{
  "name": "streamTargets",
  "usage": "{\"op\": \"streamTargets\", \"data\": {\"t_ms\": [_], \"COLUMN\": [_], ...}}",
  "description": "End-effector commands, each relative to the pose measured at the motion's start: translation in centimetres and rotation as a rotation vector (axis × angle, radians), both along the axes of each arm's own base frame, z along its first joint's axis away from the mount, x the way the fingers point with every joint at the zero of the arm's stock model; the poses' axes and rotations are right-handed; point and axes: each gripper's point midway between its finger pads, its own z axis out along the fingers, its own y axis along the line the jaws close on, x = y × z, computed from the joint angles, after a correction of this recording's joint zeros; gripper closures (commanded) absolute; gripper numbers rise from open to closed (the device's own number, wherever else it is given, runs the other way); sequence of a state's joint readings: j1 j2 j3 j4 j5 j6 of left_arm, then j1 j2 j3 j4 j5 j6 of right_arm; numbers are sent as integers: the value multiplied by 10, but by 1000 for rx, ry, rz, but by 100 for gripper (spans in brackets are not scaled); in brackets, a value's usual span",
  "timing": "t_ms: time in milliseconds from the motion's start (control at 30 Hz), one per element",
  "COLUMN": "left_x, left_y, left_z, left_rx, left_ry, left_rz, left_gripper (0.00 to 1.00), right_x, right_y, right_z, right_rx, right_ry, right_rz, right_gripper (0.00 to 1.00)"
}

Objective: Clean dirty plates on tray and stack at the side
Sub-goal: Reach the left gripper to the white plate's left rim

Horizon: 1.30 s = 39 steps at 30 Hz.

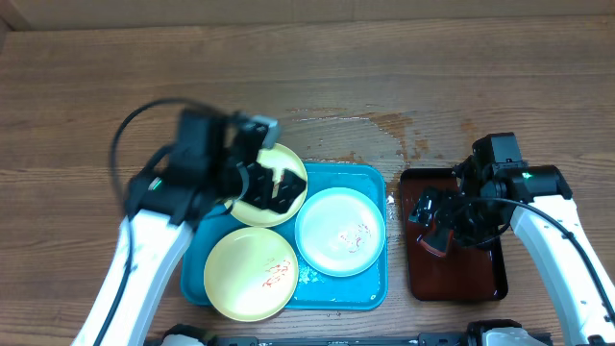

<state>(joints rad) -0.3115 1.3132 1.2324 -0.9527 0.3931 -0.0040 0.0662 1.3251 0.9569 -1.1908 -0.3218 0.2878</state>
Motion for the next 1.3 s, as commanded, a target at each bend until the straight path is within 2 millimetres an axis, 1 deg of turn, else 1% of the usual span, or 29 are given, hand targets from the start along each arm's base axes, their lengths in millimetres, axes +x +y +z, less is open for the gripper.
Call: {"op": "streamTargets", "data": {"t_ms": [0,100,133,200,267,300,400,467,500,567,600,633,667,733,767,833,900,967,1000,1033,1100,1133,1233,1267], "left_x": [22,24,23,22,8,2,-7,-4,1,18,27,33,38,43,43,39,31,19,12,5,-4,-9,-23,-27], "left_y": [5,1,-6,-36,-63,-72,-84,-82,-77,-57,-44,-33,-25,-17,-15,-14,-7,-7,-10,-12,-11,-10,-7,-4], "left_z": [-8,-19,-22,-27,-34,-37,-43,-44,-44,-42,-41,-41,-41,-43,-44,-51,-66,-82,-92,-100,-115,-123,-139,-143], "left_rx": [328,499,516,463,395,375,359,369,376,389,390,385,369,337,318,303,301,282,262,245,241,241,254,262], "left_ry": [-51,-51,-61,-80,-43,-22,0,-2,-3,8,16,27,44,75,96,138,199,264,301,333,367,383,427,437], "left_rz": [-2,27,7,-48,-126,-160,-202,-188,-136,77,211,305,373,439,444,406,384,332,295,276,268,267,260,260], "left_gripper": [0,0,0,0,0,0,0,0,0,0,0,0,0,0,0,0,0,1,8,12,27,28,29,32], "right_x": [3,0,-1,-2,-1,-1,0,0,0,0,0,1,1,2,2,3,1,-3,-4,-6,-7,-8,-8,-8], "right_y": [-8,-29,-35,-41,-41,-41,-40,-39,-39,-40,-41,-42,-46,-53,-58,-67,-76,-84,-87,-90,-93,-93,-93,-93], "right_z": [0,-6,-6,-7,-7,-7,-7,-7,-7,-7,-7,-6,-6,-6,-6,-6,-6,-6,-6,-6,-6,-6,-6,-6], "right_rx": [-51,-174,-203,-237,-239,-238,-233,-225,-220,-210,-203,-193,-191,-188,-183,-173,-166,-166,-167,-167,-168,-167,-168,-168], "right_ry": [-6,33,42,47,46,47,43,45,47,54,60,63,68,71,74,81,94,110,117,122,122,124,123,122], "right_rz": [-41,-170,-203,-234,-238,-239,-246,-247,-253,-277,-302,-317,-345,-381,-402,-448,-497,-531,-541,-548,-543,-539,-531,-530], "right_gripper": [0,0,0,0,0,0,0,0,0,0,0,0,0,0,0,0,0,0,0,0,0,0,0,0]}}
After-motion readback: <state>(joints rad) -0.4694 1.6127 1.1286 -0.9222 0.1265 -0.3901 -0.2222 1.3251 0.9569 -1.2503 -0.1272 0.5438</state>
